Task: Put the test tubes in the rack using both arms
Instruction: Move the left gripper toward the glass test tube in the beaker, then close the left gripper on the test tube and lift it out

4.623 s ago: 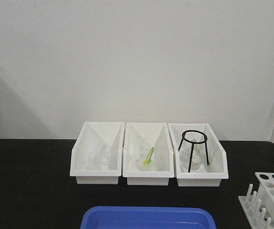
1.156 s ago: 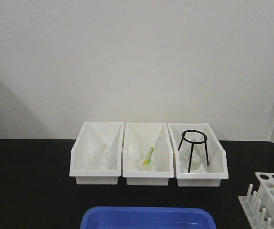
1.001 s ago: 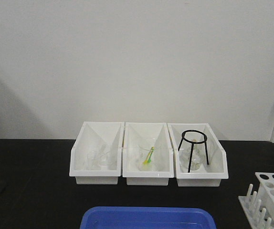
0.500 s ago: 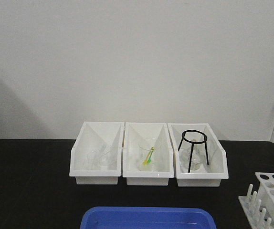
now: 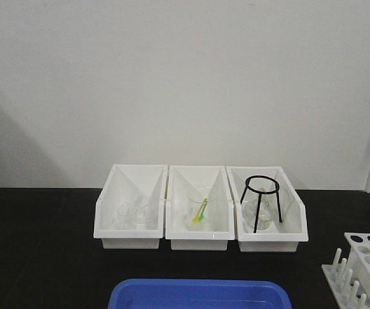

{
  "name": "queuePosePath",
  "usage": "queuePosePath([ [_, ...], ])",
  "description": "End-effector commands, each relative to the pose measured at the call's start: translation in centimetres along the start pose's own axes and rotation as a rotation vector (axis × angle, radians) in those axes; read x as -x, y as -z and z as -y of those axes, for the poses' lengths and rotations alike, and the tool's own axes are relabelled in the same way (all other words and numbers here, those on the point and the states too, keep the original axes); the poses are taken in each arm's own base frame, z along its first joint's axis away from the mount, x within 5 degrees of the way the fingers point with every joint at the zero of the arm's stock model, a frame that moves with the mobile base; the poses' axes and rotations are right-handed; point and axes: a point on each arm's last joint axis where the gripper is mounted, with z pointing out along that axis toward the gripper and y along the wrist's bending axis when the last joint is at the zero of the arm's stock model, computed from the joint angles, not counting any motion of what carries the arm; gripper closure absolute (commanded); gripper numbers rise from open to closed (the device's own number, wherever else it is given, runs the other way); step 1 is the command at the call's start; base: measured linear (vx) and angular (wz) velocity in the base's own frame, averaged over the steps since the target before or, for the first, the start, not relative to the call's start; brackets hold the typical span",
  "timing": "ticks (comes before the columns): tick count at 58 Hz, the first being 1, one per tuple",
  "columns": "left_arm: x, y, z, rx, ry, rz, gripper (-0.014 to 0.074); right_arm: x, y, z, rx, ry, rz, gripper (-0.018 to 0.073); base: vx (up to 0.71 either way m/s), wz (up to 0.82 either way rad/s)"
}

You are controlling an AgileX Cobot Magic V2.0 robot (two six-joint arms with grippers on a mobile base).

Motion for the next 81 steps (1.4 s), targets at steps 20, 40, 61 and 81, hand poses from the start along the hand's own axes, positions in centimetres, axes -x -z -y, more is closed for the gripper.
queuePosePath([
  [20,0.6,-2.0,-0.2,0.054,-0.014,0.041,0.0025,2.3,0.2,0.1,-0.010,0.015,0.170,0.0128,0.00,0.00],
  [40,0.5,-2.2,-0.2,0.068,0.011,0.047,0.0025,2.1,0.2,0.1,-0.009,0.015,0.149,0.0134,0.00,0.00],
  [61,0.5,-2.2,-0.2,0.066,0.062,0.048,0.0025,1.7,0.1,0.1,-0.007,0.013,0.108,0.0134,0.00,0.00],
  [81,-0.2,-4.0,0.4,0.097,0.047,0.046,0.0025,1.7,0.1,0.1,-0.007,0.013,0.107,0.0134,0.00,0.00],
])
